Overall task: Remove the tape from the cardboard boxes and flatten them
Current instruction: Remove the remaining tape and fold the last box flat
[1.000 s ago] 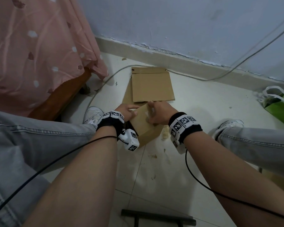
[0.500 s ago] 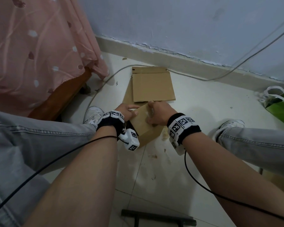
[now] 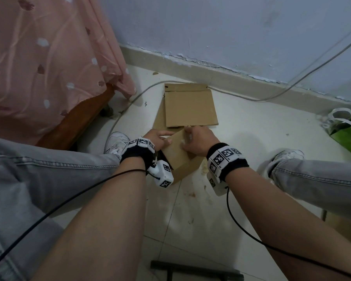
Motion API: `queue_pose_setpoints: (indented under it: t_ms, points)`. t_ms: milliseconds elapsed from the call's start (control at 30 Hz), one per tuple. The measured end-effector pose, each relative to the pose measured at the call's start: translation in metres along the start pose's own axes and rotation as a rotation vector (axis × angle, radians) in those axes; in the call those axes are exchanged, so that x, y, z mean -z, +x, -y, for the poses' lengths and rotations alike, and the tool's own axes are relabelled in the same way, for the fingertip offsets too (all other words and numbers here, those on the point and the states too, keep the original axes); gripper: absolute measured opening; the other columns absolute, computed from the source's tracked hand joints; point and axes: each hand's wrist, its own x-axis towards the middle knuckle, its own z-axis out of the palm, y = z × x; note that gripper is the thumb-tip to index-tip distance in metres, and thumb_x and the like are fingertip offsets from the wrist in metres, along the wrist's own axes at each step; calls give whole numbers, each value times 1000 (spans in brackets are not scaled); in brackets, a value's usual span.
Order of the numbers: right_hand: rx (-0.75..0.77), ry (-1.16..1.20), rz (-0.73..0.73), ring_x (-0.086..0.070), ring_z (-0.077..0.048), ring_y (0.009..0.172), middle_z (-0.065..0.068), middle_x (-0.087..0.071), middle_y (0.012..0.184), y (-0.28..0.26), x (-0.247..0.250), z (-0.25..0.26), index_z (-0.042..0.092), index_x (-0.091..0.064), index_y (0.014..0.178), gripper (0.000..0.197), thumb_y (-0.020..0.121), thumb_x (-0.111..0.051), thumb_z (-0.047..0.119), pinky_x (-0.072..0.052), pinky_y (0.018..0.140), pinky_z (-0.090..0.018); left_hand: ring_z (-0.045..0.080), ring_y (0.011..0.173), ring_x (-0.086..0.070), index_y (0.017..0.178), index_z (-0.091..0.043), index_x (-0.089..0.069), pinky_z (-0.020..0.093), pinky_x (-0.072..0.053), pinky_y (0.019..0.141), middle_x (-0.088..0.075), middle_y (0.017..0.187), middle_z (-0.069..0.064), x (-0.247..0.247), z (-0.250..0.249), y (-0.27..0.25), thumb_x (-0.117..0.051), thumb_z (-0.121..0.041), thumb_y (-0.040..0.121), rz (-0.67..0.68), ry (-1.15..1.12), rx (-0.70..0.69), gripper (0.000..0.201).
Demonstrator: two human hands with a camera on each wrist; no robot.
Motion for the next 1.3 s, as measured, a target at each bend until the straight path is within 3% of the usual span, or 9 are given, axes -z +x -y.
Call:
queue_pose_setpoints:
  t_ms: [167, 267, 333, 467, 667, 767, 867, 1133, 1300]
  points:
    - [-36, -22, -45, -62, -29, 101, -10, -67, 110, -2, -3, 9, 14, -61, 123, 47, 80, -66, 33, -54, 86, -40, 10, 82, -65, 122, -31, -67, 23, -48, 80, -70, 96, 2, -1, 1, 2, -62, -15, 95, 9, -15, 11, 32]
    - [-34, -47, -63, -63, -31, 96, -9, -68, 103, -3, -4, 10, 15, -63, 114, 34, 83, -61, 30, -55, 81, -38, 5, 78, -64, 121, -29, -67, 19, -48, 72, -71, 95, 3, -1, 2, 0, -62, -14, 95, 4, -28, 0, 31]
    - [-41, -32, -72, -63, -32, 101, -11, -68, 109, -3, -3, 7, 16, -63, 120, 34, 88, -57, 27, -54, 85, -39, 4, 77, -64, 121, -30, -67, 16, -48, 69, -71, 93, 1, 0, 2, 0, -62, -14, 95, 5, -29, -4, 31]
    - [-47, 57, -14, -58, -31, 115, -14, -62, 127, -3, 3, 3, 13, -55, 135, 49, 91, -59, 35, -49, 98, -40, 14, 86, -66, 119, -32, -68, 25, -50, 82, -71, 96, 2, 0, 0, 0, -62, -17, 95, 10, -27, 15, 29]
    - [-122, 123, -90, -60, -35, 106, -18, -62, 117, -4, -5, 6, 9, -54, 122, 40, 89, -68, 26, -51, 90, -40, 10, 80, -64, 118, -33, -68, 23, -50, 74, -72, 99, 1, -1, -2, -2, -60, -17, 96, -12, -31, 15, 28]
    - [-148, 91, -155, -61, -36, 98, -18, -63, 106, -7, -15, 9, 5, -53, 109, 24, 93, -61, 21, -47, 76, -36, 10, 79, -63, 122, -29, -67, 22, -48, 69, -70, 100, 3, -1, -2, -3, -58, -17, 97, -25, -16, 15, 29]
    - [-88, -21, -186, -60, -35, 96, -18, -62, 105, -11, -23, 14, 3, -56, 102, 10, 96, -50, 10, -38, 69, -31, 16, 85, -64, 122, -28, -67, 23, -48, 75, -72, 107, 7, -2, -3, -4, -58, -16, 97, -21, -15, 8, 30]
    - [-109, 12, -98, -60, -37, 103, -22, -61, 115, -6, -7, 8, -3, -57, 110, 19, 97, -45, 5, -47, 82, -36, 13, 81, -63, 126, -27, -66, 12, -43, 58, -69, 101, 4, -3, -3, -7, -57, -16, 98, -35, 29, -17, 31]
    - [-198, 237, -41, -56, -28, 88, -14, -59, 97, -3, 12, -4, 6, -54, 89, 13, 97, -53, 16, -43, 73, -31, 17, 91, -63, 125, -28, -67, 23, -46, 80, -71, 111, 7, -2, -2, -5, -57, -18, 98, -31, 12, -10, 31]
